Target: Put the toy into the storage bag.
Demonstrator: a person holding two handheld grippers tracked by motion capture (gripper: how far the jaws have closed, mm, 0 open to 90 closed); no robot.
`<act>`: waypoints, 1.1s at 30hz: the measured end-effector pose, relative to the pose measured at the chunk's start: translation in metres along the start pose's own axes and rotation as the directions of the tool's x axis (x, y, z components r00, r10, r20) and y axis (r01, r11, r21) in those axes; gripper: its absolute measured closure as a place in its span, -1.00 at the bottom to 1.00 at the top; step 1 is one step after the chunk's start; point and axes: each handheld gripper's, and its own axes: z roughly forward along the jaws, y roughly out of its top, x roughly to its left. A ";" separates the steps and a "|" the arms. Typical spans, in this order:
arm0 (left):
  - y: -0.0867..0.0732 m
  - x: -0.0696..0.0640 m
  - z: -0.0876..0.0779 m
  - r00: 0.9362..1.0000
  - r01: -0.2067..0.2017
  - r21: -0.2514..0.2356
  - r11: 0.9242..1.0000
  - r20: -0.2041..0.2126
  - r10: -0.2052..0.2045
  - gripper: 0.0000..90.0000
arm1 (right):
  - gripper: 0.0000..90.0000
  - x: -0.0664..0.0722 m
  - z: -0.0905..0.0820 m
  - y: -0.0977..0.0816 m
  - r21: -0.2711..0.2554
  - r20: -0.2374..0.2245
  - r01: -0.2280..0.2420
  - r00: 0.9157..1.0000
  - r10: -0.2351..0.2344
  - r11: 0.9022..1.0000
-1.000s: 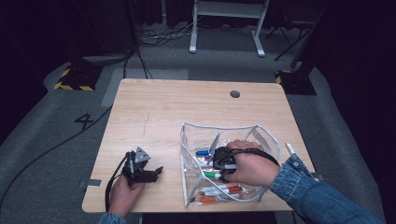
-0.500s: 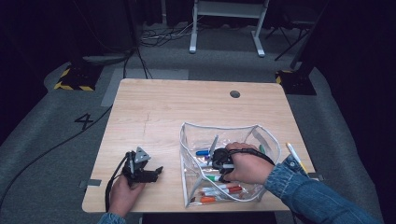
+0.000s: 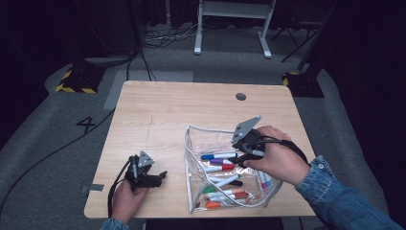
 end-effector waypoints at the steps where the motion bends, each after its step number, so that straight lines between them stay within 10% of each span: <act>1: 0.000 0.000 0.000 1.000 0.000 0.000 1.000 0.000 0.000 -0.60 | 0.16 -0.003 -0.007 -0.002 -0.020 0.019 -0.009 1.000 0.010 1.000; 7: 0.000 0.000 0.000 1.000 -0.001 0.000 1.000 0.000 0.001 -0.60 | 0.19 -0.024 -0.041 -0.021 -0.106 0.084 -0.092 0.991 0.102 0.990; 15: 0.000 0.000 0.000 1.000 0.000 0.000 1.000 0.000 0.000 -0.60 | 0.19 -0.047 -0.079 -0.060 -0.199 0.135 -0.224 0.958 0.253 0.954; 23: 0.000 0.000 0.000 1.000 -0.001 0.000 1.000 0.000 0.001 -0.60 | 0.21 -0.075 -0.090 -0.111 -0.193 0.203 -0.357 0.897 0.393 0.914; 33: 0.000 0.000 0.000 1.000 -0.001 0.000 1.000 0.000 0.001 -0.60 | 0.21 -0.109 -0.059 -0.180 -0.131 0.239 -0.525 0.806 0.541 0.841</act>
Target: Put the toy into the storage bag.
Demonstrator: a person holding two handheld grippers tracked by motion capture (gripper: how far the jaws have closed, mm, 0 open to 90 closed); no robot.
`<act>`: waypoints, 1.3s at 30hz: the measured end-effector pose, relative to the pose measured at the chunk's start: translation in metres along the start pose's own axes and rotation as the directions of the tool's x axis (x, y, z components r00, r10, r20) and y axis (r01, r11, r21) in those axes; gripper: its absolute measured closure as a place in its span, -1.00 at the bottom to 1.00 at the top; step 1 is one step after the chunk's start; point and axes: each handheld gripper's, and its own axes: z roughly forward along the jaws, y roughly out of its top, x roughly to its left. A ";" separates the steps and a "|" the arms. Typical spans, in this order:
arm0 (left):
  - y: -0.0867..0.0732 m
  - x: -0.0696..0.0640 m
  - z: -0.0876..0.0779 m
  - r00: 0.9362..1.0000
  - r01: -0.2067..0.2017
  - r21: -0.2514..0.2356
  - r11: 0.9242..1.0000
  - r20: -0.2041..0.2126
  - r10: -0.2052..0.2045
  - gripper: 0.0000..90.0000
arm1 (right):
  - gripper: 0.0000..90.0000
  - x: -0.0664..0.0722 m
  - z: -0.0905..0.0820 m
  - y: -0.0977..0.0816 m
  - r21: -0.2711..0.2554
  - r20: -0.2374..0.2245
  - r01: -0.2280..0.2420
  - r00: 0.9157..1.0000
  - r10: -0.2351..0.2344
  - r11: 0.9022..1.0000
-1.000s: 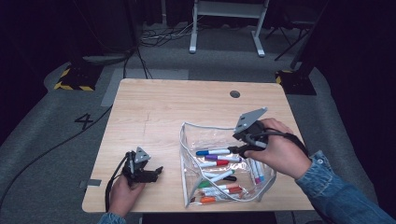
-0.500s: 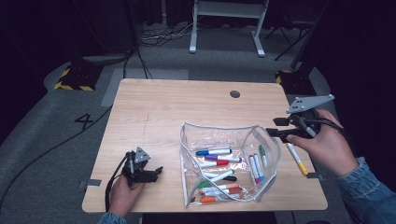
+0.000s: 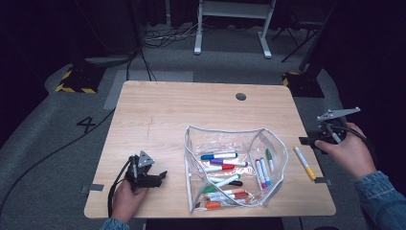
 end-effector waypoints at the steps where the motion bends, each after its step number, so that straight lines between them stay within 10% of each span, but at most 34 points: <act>1: 0.000 0.000 0.000 1.000 0.000 0.000 1.000 0.000 0.000 -0.60 | 0.21 -0.005 0.005 -0.005 0.010 0.004 -0.015 1.000 0.015 1.000; 12: 0.000 0.000 0.000 1.000 0.000 0.000 1.000 0.000 0.000 -0.60 | 0.23 -0.038 0.059 -0.054 0.129 0.062 -0.120 0.992 0.113 0.984; 28: 0.000 0.000 0.000 1.000 0.000 0.000 1.000 0.000 0.000 -0.60 | 0.70 -0.047 0.108 -0.089 0.261 0.057 -0.270 0.963 0.265 0.927; 39: 0.000 0.000 0.000 1.000 0.000 0.000 1.000 0.000 0.000 -0.60 | 0.71 -0.037 0.064 -0.061 0.183 0.030 -0.182 0.983 0.180 0.966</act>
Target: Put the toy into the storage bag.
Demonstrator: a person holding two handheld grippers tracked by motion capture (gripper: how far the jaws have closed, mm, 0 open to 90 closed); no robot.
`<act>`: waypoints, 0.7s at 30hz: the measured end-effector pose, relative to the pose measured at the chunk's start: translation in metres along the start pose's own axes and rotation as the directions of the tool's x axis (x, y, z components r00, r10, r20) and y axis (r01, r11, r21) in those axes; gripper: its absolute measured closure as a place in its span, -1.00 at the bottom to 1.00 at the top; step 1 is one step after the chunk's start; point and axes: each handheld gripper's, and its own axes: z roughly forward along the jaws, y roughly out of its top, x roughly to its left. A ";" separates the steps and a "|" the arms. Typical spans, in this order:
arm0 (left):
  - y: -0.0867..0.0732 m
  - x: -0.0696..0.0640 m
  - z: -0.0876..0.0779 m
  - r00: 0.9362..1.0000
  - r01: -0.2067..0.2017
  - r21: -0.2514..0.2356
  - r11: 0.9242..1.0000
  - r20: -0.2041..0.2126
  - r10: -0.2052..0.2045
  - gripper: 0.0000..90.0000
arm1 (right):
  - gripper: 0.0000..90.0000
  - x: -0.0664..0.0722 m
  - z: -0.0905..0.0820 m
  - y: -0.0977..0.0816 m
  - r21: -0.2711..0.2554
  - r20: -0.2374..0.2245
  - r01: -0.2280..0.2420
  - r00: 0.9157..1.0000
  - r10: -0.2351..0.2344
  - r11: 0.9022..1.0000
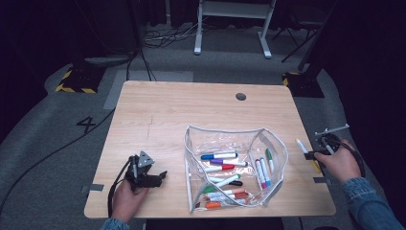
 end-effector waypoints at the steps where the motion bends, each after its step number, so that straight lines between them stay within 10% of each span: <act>1: 0.000 0.000 0.000 1.000 0.000 0.000 1.000 0.000 0.000 -0.60 | 0.70 0.002 -0.006 0.002 -0.011 -0.003 0.020 1.000 -0.020 1.000; 13: 0.000 0.000 0.000 1.000 0.000 0.000 1.000 0.000 0.000 -0.60 | 0.70 0.045 -0.069 0.022 -0.092 -0.036 0.185 0.981 -0.189 0.978; 21: 0.000 0.000 0.000 1.000 -0.001 0.000 1.000 0.002 0.001 -0.61 | 0.70 0.082 -0.099 0.037 -0.150 -0.066 0.295 0.949 -0.308 0.944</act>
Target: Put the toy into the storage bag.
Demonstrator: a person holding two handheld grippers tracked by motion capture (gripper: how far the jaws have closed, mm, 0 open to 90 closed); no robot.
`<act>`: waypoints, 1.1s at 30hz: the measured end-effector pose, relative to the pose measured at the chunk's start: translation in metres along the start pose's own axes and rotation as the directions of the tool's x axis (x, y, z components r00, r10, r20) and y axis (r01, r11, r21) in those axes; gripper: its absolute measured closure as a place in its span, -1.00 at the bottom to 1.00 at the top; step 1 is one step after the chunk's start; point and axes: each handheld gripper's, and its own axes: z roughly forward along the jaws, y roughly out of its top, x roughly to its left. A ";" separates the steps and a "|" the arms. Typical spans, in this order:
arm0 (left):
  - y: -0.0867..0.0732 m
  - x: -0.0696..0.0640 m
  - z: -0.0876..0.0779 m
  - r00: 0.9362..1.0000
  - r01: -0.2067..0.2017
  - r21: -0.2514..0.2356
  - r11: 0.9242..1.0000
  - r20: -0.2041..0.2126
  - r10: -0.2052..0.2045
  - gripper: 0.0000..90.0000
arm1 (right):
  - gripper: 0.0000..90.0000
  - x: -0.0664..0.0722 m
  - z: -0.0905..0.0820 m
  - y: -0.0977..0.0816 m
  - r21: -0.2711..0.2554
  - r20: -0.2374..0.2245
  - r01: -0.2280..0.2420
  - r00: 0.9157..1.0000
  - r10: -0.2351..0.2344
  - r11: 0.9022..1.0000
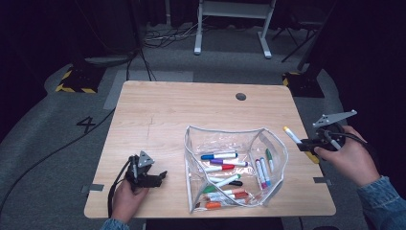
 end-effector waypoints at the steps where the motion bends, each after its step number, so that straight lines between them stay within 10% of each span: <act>1: 0.000 0.000 0.000 1.000 -0.001 0.000 1.000 0.001 0.001 -0.60 | 0.70 0.004 -0.002 0.004 -0.003 -0.006 0.013 1.000 -0.013 1.000; 16: 0.000 0.000 0.000 1.000 -0.003 0.001 1.000 0.001 0.003 -0.61 | 0.70 0.068 -0.018 0.055 -0.046 -0.102 0.209 0.972 -0.213 0.977; 33: 0.000 0.000 0.000 1.000 -0.003 0.001 1.000 0.002 0.003 -0.61 | 0.70 0.138 0.011 0.089 -0.007 -0.223 0.392 0.896 -0.384 0.920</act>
